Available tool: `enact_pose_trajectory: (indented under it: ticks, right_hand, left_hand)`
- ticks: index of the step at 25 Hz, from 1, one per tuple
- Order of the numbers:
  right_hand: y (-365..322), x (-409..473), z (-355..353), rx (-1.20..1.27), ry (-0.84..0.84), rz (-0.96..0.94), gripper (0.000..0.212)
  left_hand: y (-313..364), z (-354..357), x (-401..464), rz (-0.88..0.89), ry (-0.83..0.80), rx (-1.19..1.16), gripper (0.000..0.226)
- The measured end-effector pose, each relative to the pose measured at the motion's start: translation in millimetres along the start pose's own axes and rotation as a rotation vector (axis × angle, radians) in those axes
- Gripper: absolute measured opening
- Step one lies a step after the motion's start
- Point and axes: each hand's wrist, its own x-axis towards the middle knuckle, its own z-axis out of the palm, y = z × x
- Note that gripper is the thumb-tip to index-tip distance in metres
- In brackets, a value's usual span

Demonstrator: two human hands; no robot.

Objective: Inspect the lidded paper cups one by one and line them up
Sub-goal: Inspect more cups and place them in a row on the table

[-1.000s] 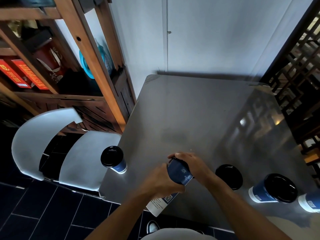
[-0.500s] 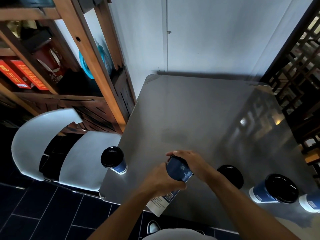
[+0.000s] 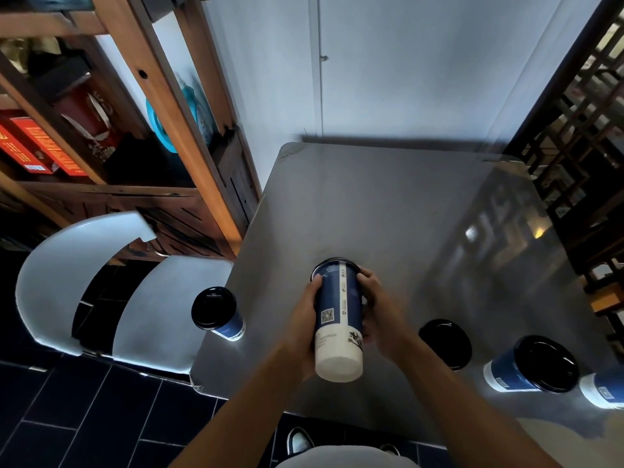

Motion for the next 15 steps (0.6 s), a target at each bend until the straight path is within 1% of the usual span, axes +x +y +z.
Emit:
enact_pose_trajectory:
  ticks: [2, 3, 4, 5, 6, 7, 8, 9, 11, 12, 13, 15]
  right_hand:
    - [5.2, -0.9, 3.8, 0.003, 0.024, 0.015, 0.023]
    - [4.9, -1.2, 6.2, 0.035, 0.043, 0.009, 0.027]
    - [4.1, -0.6, 7.3, 0.067, 0.060, 0.008, 0.037]
    - [5.7, 2.3, 6.5, 0.087, 0.073, 0.021, 0.050]
    - [4.5, 2.5, 7.1, 0.096, 0.077, 0.039, 0.062]
    - [4.0, 3.3, 7.0, 0.096, 0.071, 0.049, 0.069]
    - [5.4, 4.5, 6.5, 0.089, 0.073, 0.055, 0.070]
    - [6.7, 5.2, 5.1, 0.076, 0.078, 0.057, 0.069]
    - [7.4, 5.0, 6.2, 0.051, 0.129, 0.060, 0.064]
    - [6.2, 3.9, 8.8, 0.041, 0.157, 0.058, 0.061]
    - [5.5, 3.7, 10.1, 0.036, 0.182, 0.057, 0.060]
    - [7.8, 6.5, 11.5, 0.049, 0.223, 0.075, 0.065]
  left_hand:
    - [0.5, 1.5, 2.7, 0.002, 0.025, -0.104, 0.065]
    - [-0.7, 1.3, 5.5, 0.027, 0.040, -0.117, 0.063]
    - [-2.2, 0.5, 8.4, 0.060, 0.083, -0.061, 0.060]
    - [-3.7, -2.5, 11.6, 0.087, 0.146, 0.089, 0.059]
    - [-4.8, -6.7, 14.1, 0.107, 0.232, 0.336, 0.061]
    - [-5.4, -10.0, 15.3, 0.133, 0.290, 0.573, 0.065]
    - [-5.7, -12.4, 15.5, 0.182, 0.324, 0.721, 0.066]
    - [-5.8, -12.9, 14.2, 0.242, 0.335, 0.757, 0.066]
    - [-5.3, -14.3, 14.7, 0.380, 0.346, 0.734, 0.071]
    - [-4.8, -14.6, 18.0, 0.415, 0.364, 0.716, 0.071]
    - [-5.5, -18.4, 24.4, 0.421, 0.380, 0.704, 0.069]
    - [-5.2, -18.4, 29.5, 0.419, 0.416, 0.677, 0.067]
